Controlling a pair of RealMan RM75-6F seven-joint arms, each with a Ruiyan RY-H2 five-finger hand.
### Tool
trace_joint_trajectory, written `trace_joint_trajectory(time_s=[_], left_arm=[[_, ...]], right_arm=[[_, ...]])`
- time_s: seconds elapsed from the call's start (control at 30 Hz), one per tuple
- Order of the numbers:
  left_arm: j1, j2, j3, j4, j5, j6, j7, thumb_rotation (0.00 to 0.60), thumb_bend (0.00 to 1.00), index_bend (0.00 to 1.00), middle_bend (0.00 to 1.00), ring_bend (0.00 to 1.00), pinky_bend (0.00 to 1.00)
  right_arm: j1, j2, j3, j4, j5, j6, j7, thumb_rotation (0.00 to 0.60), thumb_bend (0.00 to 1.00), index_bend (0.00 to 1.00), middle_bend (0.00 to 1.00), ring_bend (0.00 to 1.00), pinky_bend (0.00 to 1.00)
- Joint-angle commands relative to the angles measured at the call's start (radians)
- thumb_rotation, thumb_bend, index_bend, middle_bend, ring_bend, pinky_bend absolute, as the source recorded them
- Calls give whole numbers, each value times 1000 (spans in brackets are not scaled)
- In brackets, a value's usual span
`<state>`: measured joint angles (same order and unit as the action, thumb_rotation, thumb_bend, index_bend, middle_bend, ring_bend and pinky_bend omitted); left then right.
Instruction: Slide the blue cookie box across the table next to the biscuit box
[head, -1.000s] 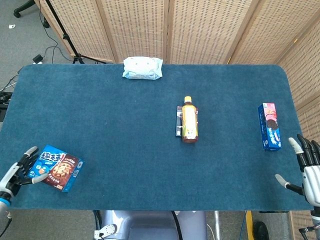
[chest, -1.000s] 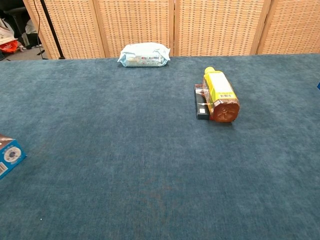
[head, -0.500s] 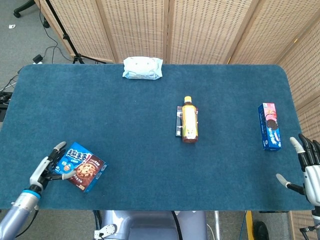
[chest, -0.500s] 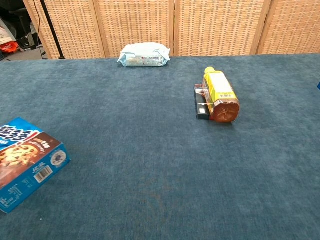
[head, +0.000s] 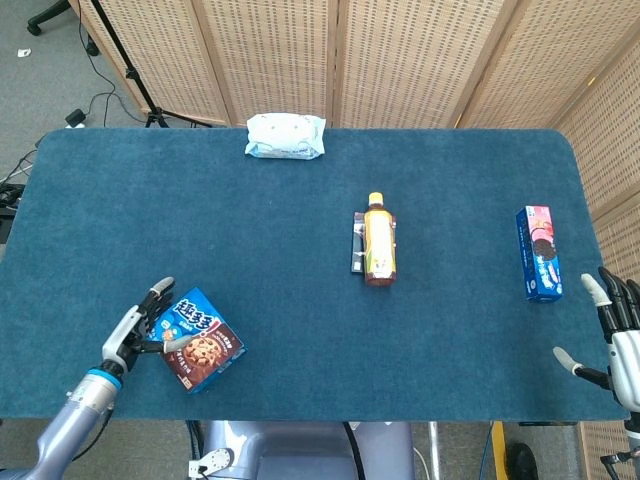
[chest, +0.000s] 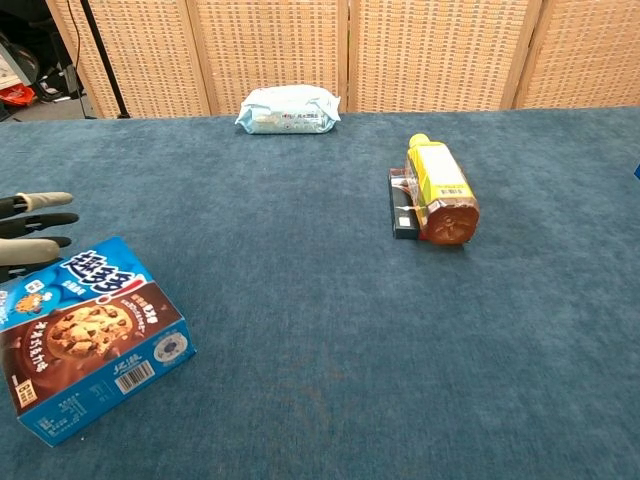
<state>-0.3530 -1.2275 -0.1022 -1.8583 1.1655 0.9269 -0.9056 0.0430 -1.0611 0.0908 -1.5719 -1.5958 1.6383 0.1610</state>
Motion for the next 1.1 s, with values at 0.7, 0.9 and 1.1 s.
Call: trace_joint_trajectory(time_s=[0.7,0.9,1.1], left_arm=[[-26,-56,-53,-84,-21,102,323,600,0,0,0,0,0],[23,3,12,44,232,265,507,600,0,0,0,0,0],[21,13,65,273,458,369,589,600,0,0,0,0,0]], right_arm=[[6,-1,4,5,11,-15,5,600,0,0,0,0,0],[6,-3,2,2,7,-13,-6,600,0,0,0,0,0],[5,-4,1,-2,6,-12,-10,600,0,0,0,0,0]])
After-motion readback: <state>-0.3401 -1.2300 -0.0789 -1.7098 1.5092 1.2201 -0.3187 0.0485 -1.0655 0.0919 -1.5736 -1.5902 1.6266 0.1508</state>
